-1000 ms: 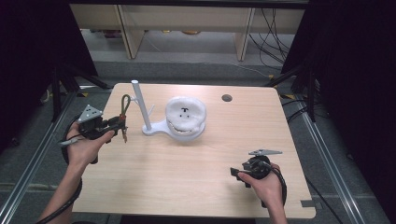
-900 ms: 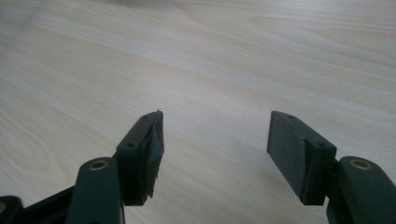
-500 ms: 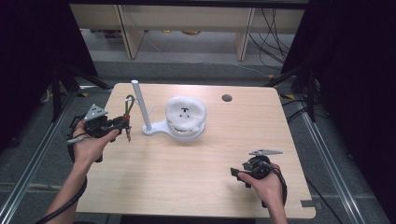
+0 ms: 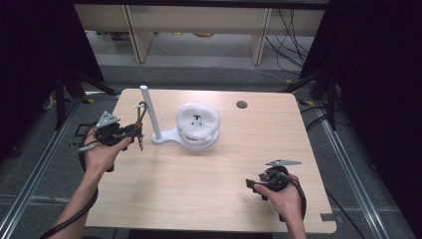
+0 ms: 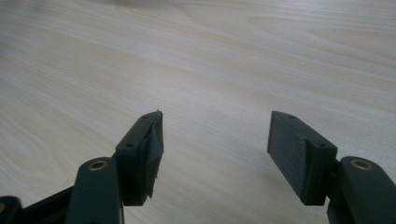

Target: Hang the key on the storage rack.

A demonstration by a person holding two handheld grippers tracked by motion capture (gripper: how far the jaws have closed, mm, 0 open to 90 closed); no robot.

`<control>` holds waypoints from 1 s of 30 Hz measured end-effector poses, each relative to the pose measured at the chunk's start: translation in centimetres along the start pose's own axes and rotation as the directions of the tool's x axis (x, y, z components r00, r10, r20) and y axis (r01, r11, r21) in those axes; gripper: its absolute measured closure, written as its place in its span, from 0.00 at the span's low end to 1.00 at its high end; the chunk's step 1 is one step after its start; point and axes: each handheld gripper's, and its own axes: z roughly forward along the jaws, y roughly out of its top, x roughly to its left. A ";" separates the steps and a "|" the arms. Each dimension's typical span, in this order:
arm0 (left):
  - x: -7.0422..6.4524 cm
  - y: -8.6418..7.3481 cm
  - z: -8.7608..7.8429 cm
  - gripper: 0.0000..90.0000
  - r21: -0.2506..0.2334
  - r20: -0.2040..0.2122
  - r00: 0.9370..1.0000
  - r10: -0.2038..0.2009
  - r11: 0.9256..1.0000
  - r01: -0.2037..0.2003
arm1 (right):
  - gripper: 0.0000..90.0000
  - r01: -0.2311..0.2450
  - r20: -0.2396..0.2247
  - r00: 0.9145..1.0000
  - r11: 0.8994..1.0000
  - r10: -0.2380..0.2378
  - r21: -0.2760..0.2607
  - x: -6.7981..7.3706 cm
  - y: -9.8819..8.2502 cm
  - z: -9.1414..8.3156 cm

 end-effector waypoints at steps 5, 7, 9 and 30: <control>0.1 -0.1 0.3 0.75 -0.003 -0.006 1.000 -0.008 1.000 0.008 | 0.41 0.003 -0.021 1.000 1.000 -0.003 0.017 -0.1 0.0 -0.1; 0.1 -0.2 0.5 0.75 -0.004 -0.007 1.000 -0.008 1.000 0.008 | 0.41 0.003 -0.022 1.000 1.000 -0.002 0.017 -0.1 0.0 0.0; 0.0 -0.2 0.7 0.75 -0.002 -0.009 1.000 -0.011 1.000 0.011 | 0.41 0.002 -0.021 1.000 1.000 -0.002 0.017 -0.1 0.0 -0.1; -0.1 -0.7 2.9 0.73 -0.004 -0.019 1.000 -0.013 1.000 0.013 | 0.41 -0.006 -0.025 1.000 1.000 0.007 0.020 0.0 0.0 -0.3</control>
